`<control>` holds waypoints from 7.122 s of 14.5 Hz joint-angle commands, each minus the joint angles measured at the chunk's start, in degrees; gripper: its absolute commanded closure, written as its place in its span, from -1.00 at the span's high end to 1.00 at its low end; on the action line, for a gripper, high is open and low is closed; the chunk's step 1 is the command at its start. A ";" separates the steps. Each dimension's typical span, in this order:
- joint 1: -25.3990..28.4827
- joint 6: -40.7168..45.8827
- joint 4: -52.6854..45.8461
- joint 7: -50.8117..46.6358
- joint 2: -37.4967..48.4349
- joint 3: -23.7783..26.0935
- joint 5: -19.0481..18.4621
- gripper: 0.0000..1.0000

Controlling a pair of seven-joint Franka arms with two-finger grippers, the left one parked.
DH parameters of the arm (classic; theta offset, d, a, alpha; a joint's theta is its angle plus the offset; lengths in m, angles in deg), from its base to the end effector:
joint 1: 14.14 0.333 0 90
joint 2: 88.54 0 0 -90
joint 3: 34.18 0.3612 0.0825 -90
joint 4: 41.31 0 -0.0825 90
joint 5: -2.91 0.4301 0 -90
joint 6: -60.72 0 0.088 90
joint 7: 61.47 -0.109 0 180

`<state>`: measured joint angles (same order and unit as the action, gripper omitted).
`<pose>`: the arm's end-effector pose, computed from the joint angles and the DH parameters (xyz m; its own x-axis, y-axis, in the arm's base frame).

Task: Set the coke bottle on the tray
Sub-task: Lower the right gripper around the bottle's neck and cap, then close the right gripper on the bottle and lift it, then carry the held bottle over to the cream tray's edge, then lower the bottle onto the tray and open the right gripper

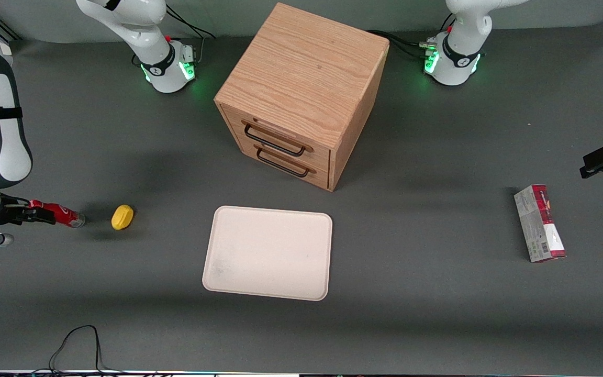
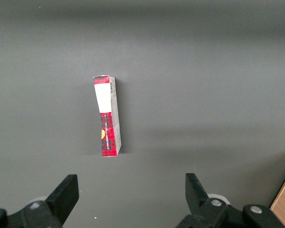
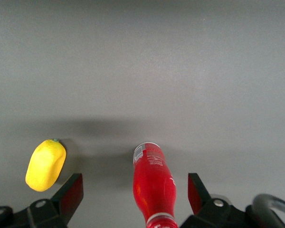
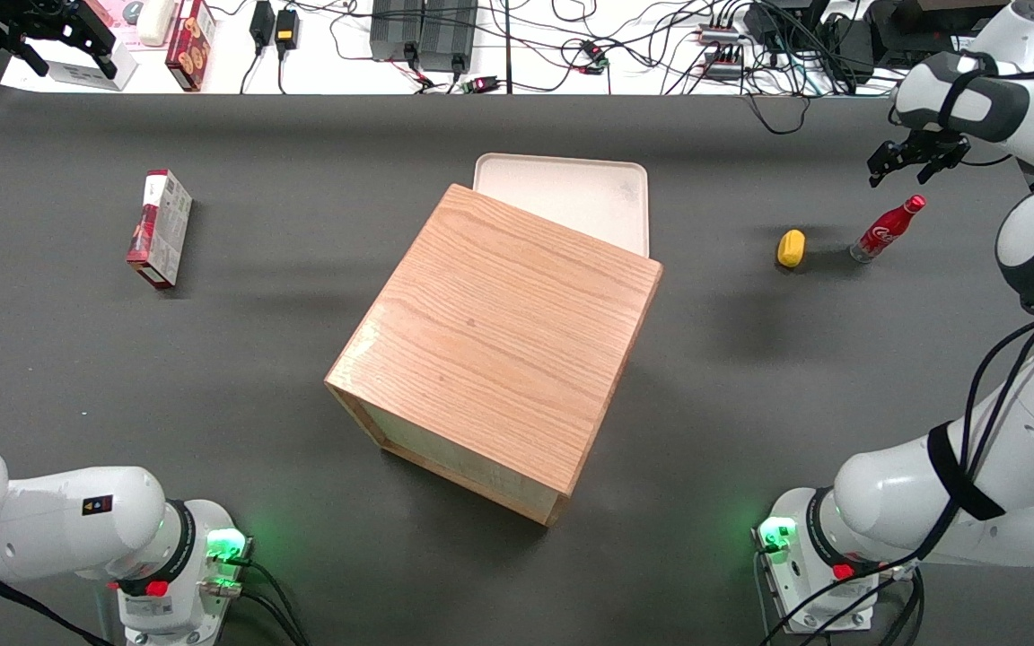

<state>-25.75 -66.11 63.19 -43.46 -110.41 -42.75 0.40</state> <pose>0.6547 -0.2338 0.3433 0.9998 -0.0017 -0.0186 0.0000 -0.9960 0.0894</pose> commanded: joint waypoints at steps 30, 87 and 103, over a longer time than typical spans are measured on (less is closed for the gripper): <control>-0.35 -5.27 11.96 3.09 7.36 -3.48 0.13 -1.00; 29.36 25.67 -53.61 -67.92 -30.34 9.62 3.91 -0.72; 29.80 24.26 -53.25 -69.16 -30.34 9.53 4.17 1.00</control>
<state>3.54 -41.82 11.32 -111.26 -140.30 -32.77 3.50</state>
